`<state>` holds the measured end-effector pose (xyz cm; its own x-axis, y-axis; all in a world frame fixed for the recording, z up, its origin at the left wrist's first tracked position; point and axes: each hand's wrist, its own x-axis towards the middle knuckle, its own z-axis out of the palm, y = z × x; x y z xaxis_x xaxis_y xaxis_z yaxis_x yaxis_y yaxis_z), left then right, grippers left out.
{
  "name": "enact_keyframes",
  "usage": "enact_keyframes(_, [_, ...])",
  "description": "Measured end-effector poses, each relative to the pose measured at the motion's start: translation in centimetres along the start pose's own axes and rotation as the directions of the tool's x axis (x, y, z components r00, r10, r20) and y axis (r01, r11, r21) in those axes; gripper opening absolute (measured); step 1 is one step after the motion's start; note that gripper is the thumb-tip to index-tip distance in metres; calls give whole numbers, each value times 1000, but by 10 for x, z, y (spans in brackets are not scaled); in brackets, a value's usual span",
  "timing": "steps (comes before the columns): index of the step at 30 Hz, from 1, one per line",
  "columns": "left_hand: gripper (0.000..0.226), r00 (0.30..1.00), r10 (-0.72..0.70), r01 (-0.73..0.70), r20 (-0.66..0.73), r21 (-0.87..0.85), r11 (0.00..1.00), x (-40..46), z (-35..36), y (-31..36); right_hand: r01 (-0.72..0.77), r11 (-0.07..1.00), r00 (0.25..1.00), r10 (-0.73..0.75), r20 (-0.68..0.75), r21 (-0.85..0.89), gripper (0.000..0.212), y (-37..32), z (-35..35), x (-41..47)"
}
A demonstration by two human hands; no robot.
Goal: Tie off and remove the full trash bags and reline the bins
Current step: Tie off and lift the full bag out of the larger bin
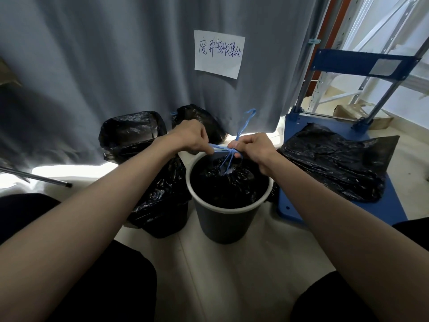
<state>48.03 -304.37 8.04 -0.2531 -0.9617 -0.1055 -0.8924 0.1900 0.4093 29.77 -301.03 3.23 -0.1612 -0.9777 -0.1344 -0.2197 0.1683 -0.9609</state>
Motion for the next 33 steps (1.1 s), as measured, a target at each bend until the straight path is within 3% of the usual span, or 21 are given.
enact_keyframes(4, [51,992,104,-102,-75,26,994,-7,20,14,24,999,1000,-24,2,-31,11,-3,1,-3])
enact_keyframes(8, [38,988,135,-145,-78,-135,980,-9,30,24,61,996,998,-61,6,-62,5,-5,1,-4])
enact_keyframes(12, [34,991,85,-107,-99,-244,964,-10,33,28,76,996,997,-77,-6,-55,17,-5,-3,-2])
enact_keyframes(16, [31,990,52,-86,-132,-268,960,-11,39,33,64,997,995,-67,-69,-42,14,-2,-5,0])
enact_keyframes(20, [22,978,75,-111,-195,-183,977,-11,42,38,40,999,994,-42,-101,-20,16,1,-5,1])
enact_keyframes(24, [13,943,181,-184,-279,15,983,-12,47,38,-40,999,994,38,-98,-15,14,0,-2,3])
enact_keyframes(29, [27,859,388,-309,-334,266,913,-13,53,35,-140,990,986,141,-85,26,20,1,1,6])
enact_keyframes(33, [35,831,489,-372,-266,388,843,-13,52,35,-186,982,979,188,-76,28,13,0,1,5])
